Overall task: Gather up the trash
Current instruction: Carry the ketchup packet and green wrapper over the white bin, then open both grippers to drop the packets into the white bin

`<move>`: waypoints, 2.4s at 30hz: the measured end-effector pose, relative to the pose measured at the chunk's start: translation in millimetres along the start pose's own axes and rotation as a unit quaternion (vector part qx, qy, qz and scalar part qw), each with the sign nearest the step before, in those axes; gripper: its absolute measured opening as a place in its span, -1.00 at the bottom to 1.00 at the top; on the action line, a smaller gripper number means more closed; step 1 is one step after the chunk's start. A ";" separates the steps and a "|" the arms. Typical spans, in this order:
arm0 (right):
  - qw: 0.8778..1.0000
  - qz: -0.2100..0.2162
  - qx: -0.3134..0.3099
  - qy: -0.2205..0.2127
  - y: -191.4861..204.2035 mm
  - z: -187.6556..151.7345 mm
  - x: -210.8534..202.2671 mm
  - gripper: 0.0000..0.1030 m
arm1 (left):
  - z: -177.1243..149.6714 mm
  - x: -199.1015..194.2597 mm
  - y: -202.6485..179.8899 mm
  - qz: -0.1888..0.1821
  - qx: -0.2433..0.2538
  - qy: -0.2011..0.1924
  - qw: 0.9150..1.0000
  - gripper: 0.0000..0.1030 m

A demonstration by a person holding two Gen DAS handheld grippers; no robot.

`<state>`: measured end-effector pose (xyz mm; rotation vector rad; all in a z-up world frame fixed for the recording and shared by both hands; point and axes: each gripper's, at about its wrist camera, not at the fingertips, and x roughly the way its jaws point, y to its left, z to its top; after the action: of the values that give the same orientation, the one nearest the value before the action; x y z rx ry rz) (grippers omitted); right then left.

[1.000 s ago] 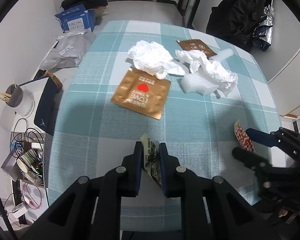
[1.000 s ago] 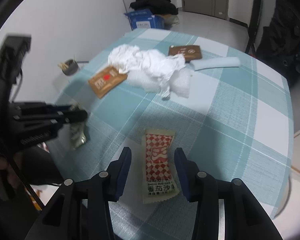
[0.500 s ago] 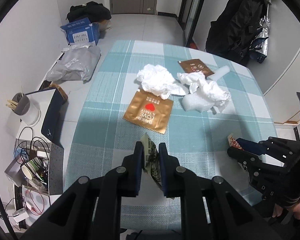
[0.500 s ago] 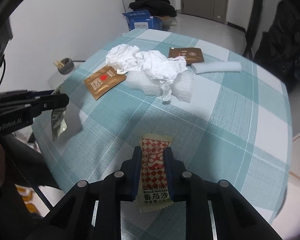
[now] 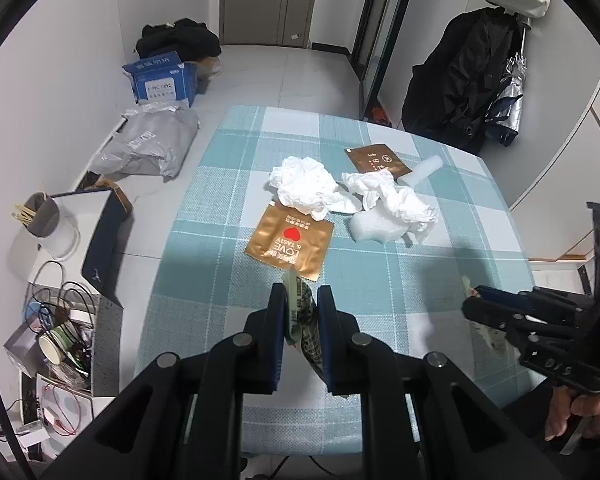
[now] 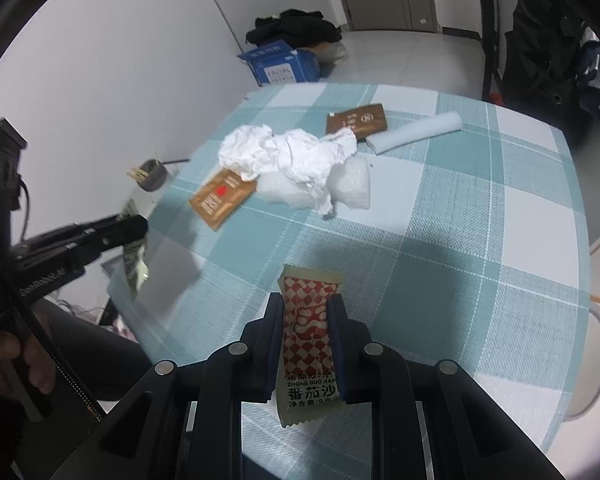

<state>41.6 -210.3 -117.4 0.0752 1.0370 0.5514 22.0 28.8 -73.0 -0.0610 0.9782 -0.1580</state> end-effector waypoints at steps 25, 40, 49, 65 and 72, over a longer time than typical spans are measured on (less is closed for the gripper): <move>0.982 0.001 0.013 -0.191 -55.0 18.4 -179.2 -0.59 | 67.0 -49.2 -143.5 -0.105 0.070 -0.067 0.990 -0.79; 0.947 -0.128 0.153 -0.253 -225.4 -28.7 -299.8 -0.59 | 106.7 -7.3 -316.8 -0.207 0.177 -0.051 0.961 -0.79; 0.928 -0.150 0.282 -0.193 -331.0 -101.5 -269.6 -0.59 | 85.3 67.0 -388.8 -0.226 0.224 0.028 0.948 -0.79; 0.878 -0.027 0.470 -0.091 -441.0 -185.3 -116.8 -0.59 | 10.3 217.1 -446.8 -0.172 0.281 0.214 0.919 -0.79; 0.875 -0.002 0.479 -0.070 -452.9 -192.7 -81.4 -0.56 | -10.7 252.2 -448.4 -0.137 0.287 0.271 0.908 -0.79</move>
<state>30.1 -676.6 -294.6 0.9786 1.0826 -0.0241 103.9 -454.0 -230.9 0.4111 1.4401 -0.7491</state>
